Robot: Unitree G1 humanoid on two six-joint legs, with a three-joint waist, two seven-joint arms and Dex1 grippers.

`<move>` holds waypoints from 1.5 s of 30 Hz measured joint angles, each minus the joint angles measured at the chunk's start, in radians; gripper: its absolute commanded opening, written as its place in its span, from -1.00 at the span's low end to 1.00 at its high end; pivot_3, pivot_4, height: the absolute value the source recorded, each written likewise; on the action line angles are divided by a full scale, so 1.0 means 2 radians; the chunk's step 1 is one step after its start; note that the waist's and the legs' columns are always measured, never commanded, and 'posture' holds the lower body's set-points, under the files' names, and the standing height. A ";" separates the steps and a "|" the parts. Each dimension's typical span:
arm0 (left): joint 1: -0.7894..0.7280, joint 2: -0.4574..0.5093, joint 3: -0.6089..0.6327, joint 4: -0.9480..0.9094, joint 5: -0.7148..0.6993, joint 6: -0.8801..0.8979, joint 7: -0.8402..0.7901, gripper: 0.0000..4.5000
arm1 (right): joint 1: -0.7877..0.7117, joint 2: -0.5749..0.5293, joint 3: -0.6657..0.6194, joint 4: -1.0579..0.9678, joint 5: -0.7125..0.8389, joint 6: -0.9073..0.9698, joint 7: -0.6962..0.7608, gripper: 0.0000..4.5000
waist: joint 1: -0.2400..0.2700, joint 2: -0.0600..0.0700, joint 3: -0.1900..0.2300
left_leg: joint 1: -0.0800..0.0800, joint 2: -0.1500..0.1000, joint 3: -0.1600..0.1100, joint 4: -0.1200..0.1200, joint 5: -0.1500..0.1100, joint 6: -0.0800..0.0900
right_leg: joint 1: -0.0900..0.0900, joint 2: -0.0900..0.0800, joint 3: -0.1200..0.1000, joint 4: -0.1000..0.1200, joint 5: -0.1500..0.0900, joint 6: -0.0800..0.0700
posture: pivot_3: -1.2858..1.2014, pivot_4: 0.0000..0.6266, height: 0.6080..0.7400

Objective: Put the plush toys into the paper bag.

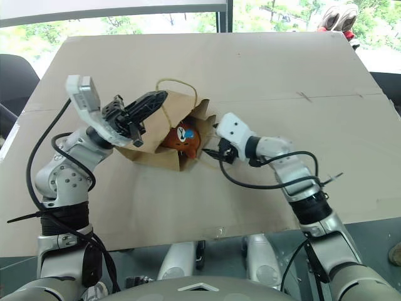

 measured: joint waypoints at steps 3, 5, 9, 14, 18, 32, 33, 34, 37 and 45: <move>-0.007 0.000 0.002 0.003 -0.003 0.000 0.001 -1.00 | 0.025 -0.009 -0.050 -0.078 0.051 0.103 -0.014 0.59 | 0.001 0.000 0.000 | 0.000 0.000 0.000 0.000 0.000 0.000 | 0.000 0.000 0.000 0.000 0.000 0.000 | 0.03 -0.52 1.00; -0.012 -0.002 0.006 0.012 -0.010 0.000 0.004 -1.00 | 0.047 -0.013 -0.084 -0.117 0.082 0.190 -0.034 0.59 | 0.001 0.000 0.000 | 0.000 0.000 0.000 0.000 0.000 0.000 | 0.000 0.000 0.000 0.000 0.000 0.000 | 0.03 -0.52 1.00; -0.022 -0.002 0.017 0.020 -0.022 0.001 0.011 -1.00 | 0.087 0.016 -0.126 -0.130 0.123 0.310 -0.071 0.59 | 0.000 0.000 0.000 | 0.000 0.000 0.000 0.000 0.000 0.000 | 0.000 0.000 0.000 0.000 0.000 0.000 | 0.03 -0.52 1.00; -0.032 0.002 0.025 0.033 -0.040 0.015 0.014 -1.00 | 0.085 0.086 -0.175 -0.097 0.171 0.385 -0.109 0.59 | -0.002 0.000 0.000 | 0.000 0.000 0.000 0.000 0.000 0.000 | 0.000 0.000 0.000 0.000 0.000 0.000 | 0.03 -0.52 1.00; -0.033 0.009 0.035 0.034 -0.040 0.018 0.013 -1.00 | 0.073 0.117 -0.190 -0.055 0.187 0.385 -0.122 0.59 | -0.002 0.000 0.000 | 0.000 0.000 0.000 0.000 0.000 0.000 | 0.000 0.000 0.000 0.000 0.000 0.000 | 0.03 -0.52 1.00; -0.014 0.009 0.036 0.011 -0.041 0.021 0.023 -1.00 | 0.029 0.152 -0.248 -0.004 0.257 0.337 -0.141 -1.00 | -0.002 0.000 0.000 | 0.000 0.000 -0.001 -0.001 0.000 0.000 | 0.000 0.000 0.000 0.000 0.001 0.001 | 0.03 -0.52 1.00; -0.014 0.007 0.035 0.010 -0.041 0.020 0.025 -1.00 | 0.029 0.152 -0.253 -0.017 0.274 0.338 -0.141 -1.00 | -0.002 0.000 0.000 | 0.000 0.000 -0.001 -0.001 0.000 0.000 | 0.000 0.000 0.000 0.000 0.001 0.001 | 0.03 -0.52 1.00; -0.015 0.006 0.035 0.009 -0.040 0.019 0.026 -1.00 | 0.028 0.152 -0.259 -0.029 0.288 0.339 -0.141 -1.00 | -0.002 0.000 0.000 | 0.000 0.000 -0.001 -0.001 0.000 0.000 | 0.000 0.000 0.000 -0.001 0.001 0.001 | 0.03 -0.52 1.00; -0.021 0.003 0.035 0.012 -0.040 0.018 0.031 -1.00 | 0.015 0.156 -0.288 -0.064 0.342 0.340 -0.154 -1.00 | -0.001 0.000 0.000 | 0.000 0.000 -0.001 -0.001 0.000 0.000 | 0.000 0.000 0.000 -0.001 0.001 0.001 | 0.03 -0.52 1.00; -0.091 0.003 0.035 0.132 0.000 -0.023 0.026 -1.00 | -0.125 0.136 -0.332 -0.167 0.508 0.324 -0.306 -1.00 | -0.002 0.000 0.000 | 0.000 0.000 -0.001 -0.002 0.000 0.000 | 0.000 0.001 -0.001 -0.001 0.001 0.002 | 0.03 -0.52 1.00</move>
